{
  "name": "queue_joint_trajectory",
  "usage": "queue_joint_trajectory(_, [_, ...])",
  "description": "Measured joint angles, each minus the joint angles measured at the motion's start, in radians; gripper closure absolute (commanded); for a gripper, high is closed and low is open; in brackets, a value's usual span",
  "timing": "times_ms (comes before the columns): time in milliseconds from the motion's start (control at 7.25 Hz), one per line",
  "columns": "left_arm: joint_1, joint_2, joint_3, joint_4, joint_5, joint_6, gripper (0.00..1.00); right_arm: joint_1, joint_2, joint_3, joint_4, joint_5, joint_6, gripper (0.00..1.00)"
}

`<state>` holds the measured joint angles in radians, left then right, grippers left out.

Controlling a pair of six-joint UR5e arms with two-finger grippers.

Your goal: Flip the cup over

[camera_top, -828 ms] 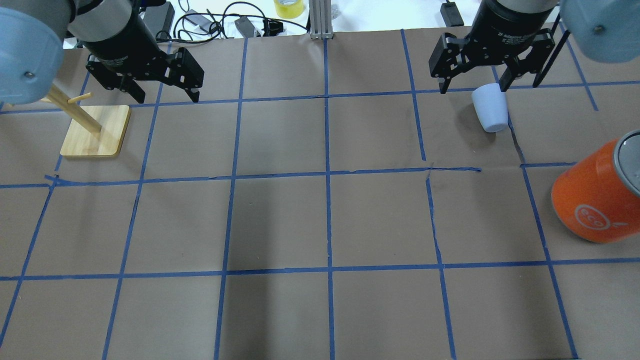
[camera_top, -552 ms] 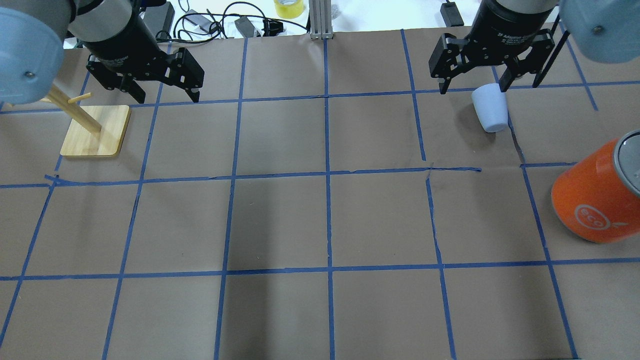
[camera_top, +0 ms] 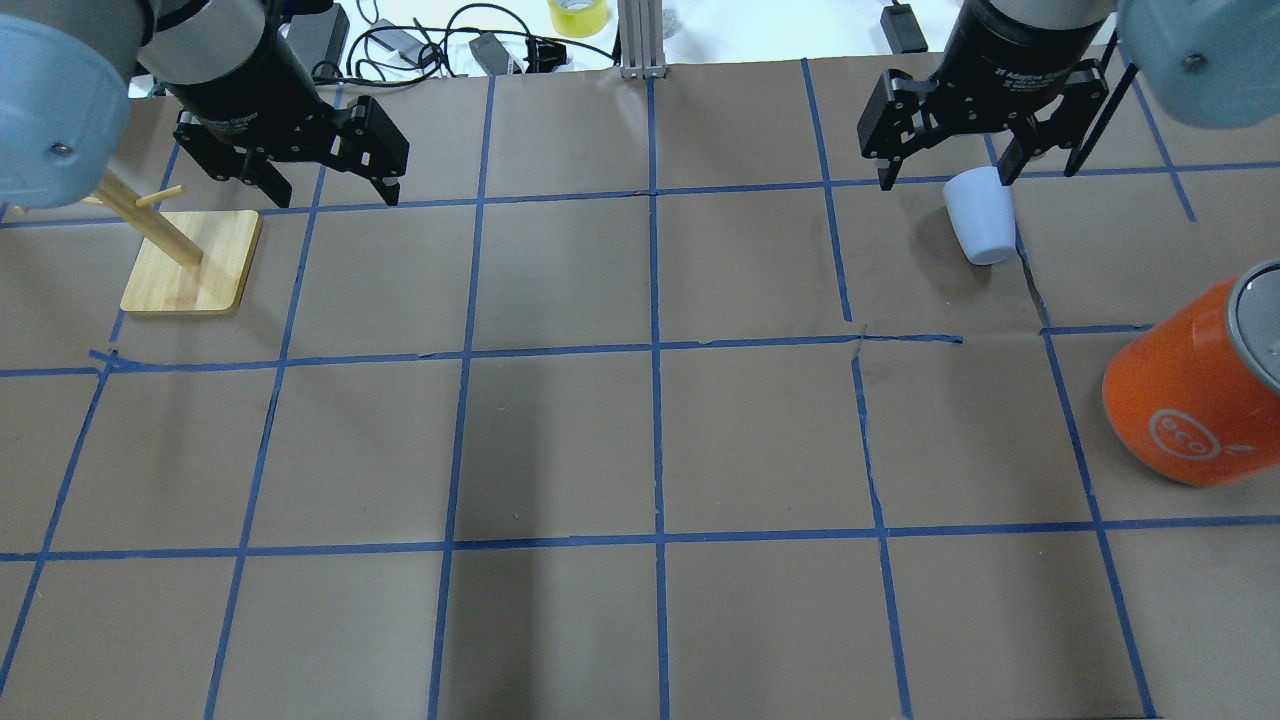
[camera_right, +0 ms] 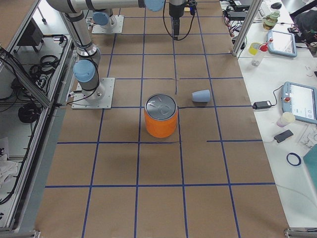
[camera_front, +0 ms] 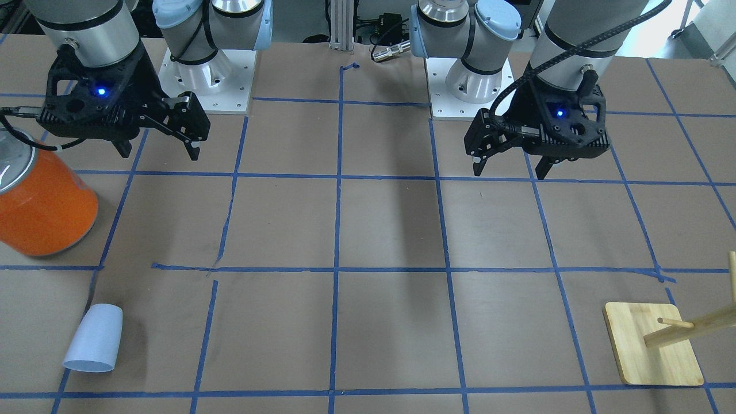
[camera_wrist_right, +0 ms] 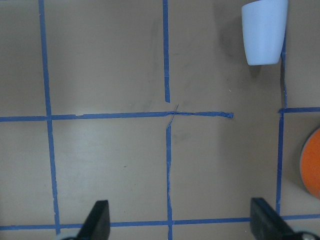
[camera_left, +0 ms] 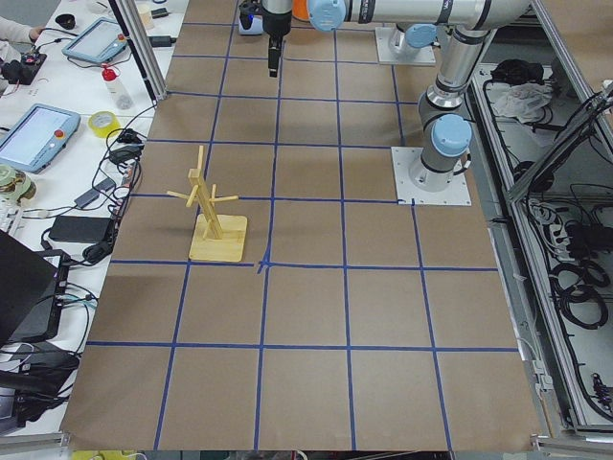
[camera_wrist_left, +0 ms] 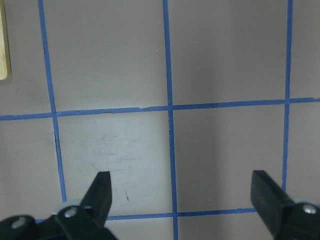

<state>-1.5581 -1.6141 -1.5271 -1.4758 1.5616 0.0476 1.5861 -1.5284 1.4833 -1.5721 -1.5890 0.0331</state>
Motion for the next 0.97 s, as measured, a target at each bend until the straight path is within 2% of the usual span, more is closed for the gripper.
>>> queue_joint_trajectory(552, [0.000, -0.002, 0.000, 0.000, 0.001, 0.000, 0.00, -0.009, 0.005, -0.006, -0.009, -0.009, -0.002, 0.00])
queue_joint_trajectory(828, [0.001, -0.005, 0.000, 0.009, 0.001, -0.001, 0.00, -0.079, 0.051, 0.003, -0.092, -0.034, -0.023, 0.00])
queue_joint_trajectory(966, [0.001, -0.006, -0.001, 0.012, 0.000, 0.000, 0.00, -0.143, 0.119, 0.007, -0.157, -0.033, -0.071, 0.00])
